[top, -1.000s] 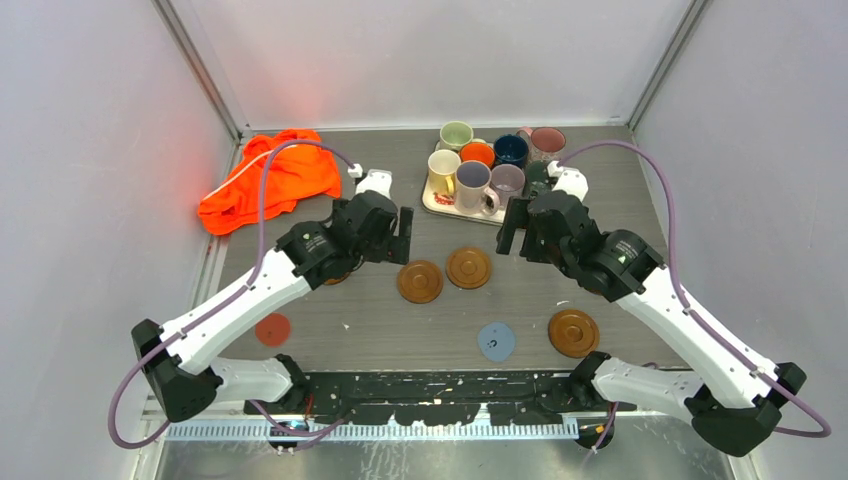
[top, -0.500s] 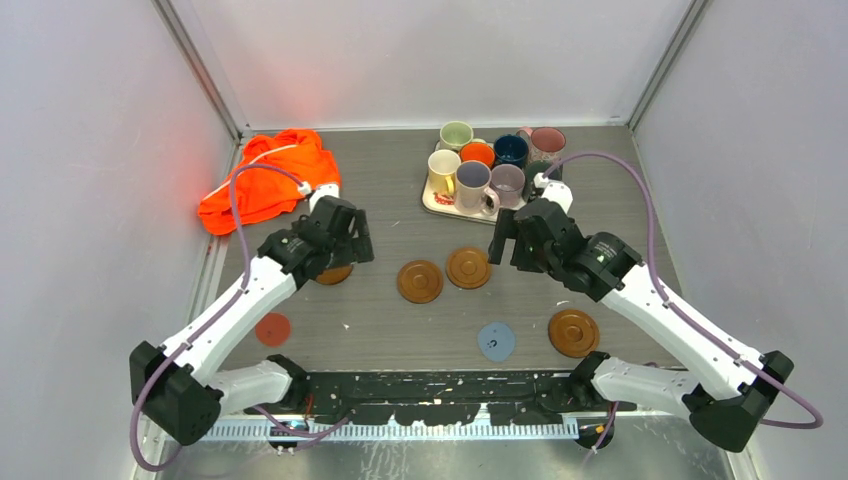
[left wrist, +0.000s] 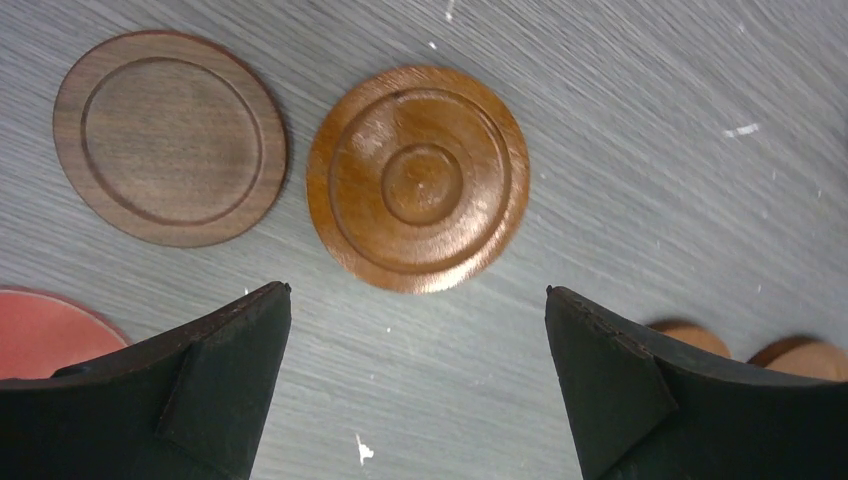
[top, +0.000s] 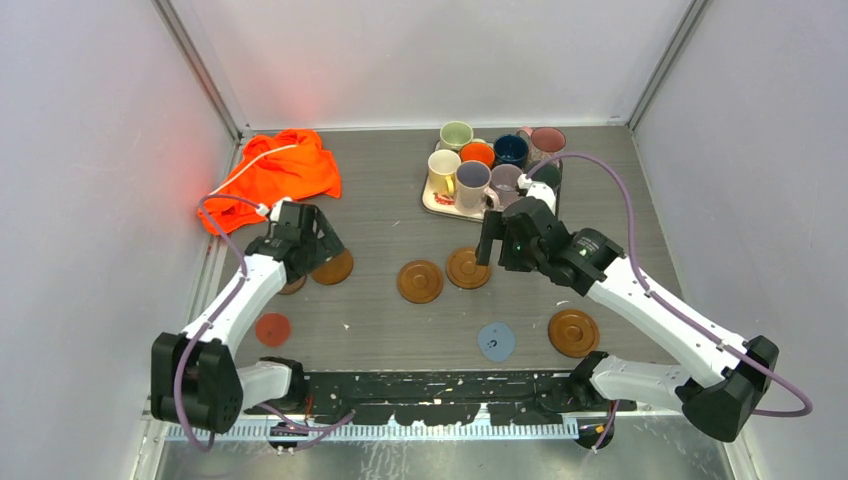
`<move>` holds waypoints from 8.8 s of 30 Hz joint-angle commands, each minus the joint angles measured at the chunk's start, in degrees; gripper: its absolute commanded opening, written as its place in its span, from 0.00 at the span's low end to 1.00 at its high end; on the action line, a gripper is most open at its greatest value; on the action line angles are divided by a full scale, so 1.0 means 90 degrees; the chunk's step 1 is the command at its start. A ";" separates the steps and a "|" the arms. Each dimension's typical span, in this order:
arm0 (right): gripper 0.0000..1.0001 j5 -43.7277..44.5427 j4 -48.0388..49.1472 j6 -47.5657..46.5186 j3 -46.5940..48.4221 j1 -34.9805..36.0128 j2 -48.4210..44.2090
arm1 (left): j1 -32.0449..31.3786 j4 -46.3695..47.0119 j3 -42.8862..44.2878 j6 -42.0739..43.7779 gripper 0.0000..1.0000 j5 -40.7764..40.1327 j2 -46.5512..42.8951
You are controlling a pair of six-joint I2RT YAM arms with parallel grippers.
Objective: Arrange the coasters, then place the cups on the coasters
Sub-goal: Move the coaster to the corner of the board, then move the coaster to the center of the board.
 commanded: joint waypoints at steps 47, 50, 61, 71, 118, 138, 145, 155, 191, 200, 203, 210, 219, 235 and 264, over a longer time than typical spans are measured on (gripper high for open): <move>1.00 -0.0659 0.0271 -0.0664 0.0236 0.0031 0.0394 | 0.3714 0.1098 0.1383 -0.0228 1.00 0.0068 0.3327; 1.00 -0.0677 0.0289 -0.0674 0.0248 0.0031 0.0392 | 0.3823 0.0964 0.1434 -0.0165 1.00 -0.0026 0.3286; 1.00 -0.0685 0.0291 -0.0665 0.0207 0.0033 0.0397 | 0.4112 0.0604 0.1748 0.0094 1.00 -0.0145 0.3132; 1.00 -0.0539 0.0232 -0.0678 0.0281 0.0029 0.0387 | 0.3565 0.0503 0.2057 0.0381 1.00 0.0414 0.2620; 1.00 -0.0100 -0.0142 -0.0609 0.0339 0.0035 0.0461 | 0.0325 0.1661 0.0294 -0.0668 1.00 0.0144 0.2632; 1.00 -0.0374 -0.0432 -0.0706 0.0925 0.0034 0.0994 | 0.1359 0.1898 -0.0172 -0.0671 1.00 0.0364 0.2255; 1.00 -0.0406 -0.0422 -0.0641 0.0911 0.0033 0.0959 | 0.1359 0.1655 -0.0351 -0.0722 1.00 0.0371 0.1985; 1.00 -0.0322 -0.0215 -0.0540 0.0595 0.0027 0.0776 | 0.1544 0.1479 -0.0496 -0.0627 1.00 0.0348 0.1812; 1.00 0.0259 -0.0122 -0.0697 0.0570 0.0028 0.0489 | -0.0037 0.0828 0.1299 0.0138 1.00 0.0854 0.1750; 1.00 0.0759 -0.0120 -0.0527 0.0628 0.0029 0.0292 | -0.1810 0.0864 0.1646 -0.0120 1.00 0.0850 0.2232; 1.00 0.0874 -0.0100 -0.0441 0.0639 0.0031 0.0196 | -0.2359 0.0921 0.1778 -0.0247 1.00 0.0843 0.2461; 1.00 0.1002 -0.0120 -0.0269 0.0668 0.0031 -0.0011 | -0.3419 0.1065 0.2077 -0.0525 1.00 0.0857 0.3138; 1.00 0.0952 -0.0160 -0.0225 0.0702 0.0030 -0.0048 | -0.4115 0.1146 0.2368 -0.0673 1.00 0.0823 0.3723; 1.00 0.0878 -0.0281 -0.0220 0.0674 0.0035 -0.0127 | -0.3996 0.1051 0.2086 -0.0776 1.00 0.0036 0.3872; 1.00 0.0525 0.0036 -0.0311 0.0623 0.0029 0.0296 | -0.1828 0.1087 0.0775 -0.0248 1.00 0.0130 0.2704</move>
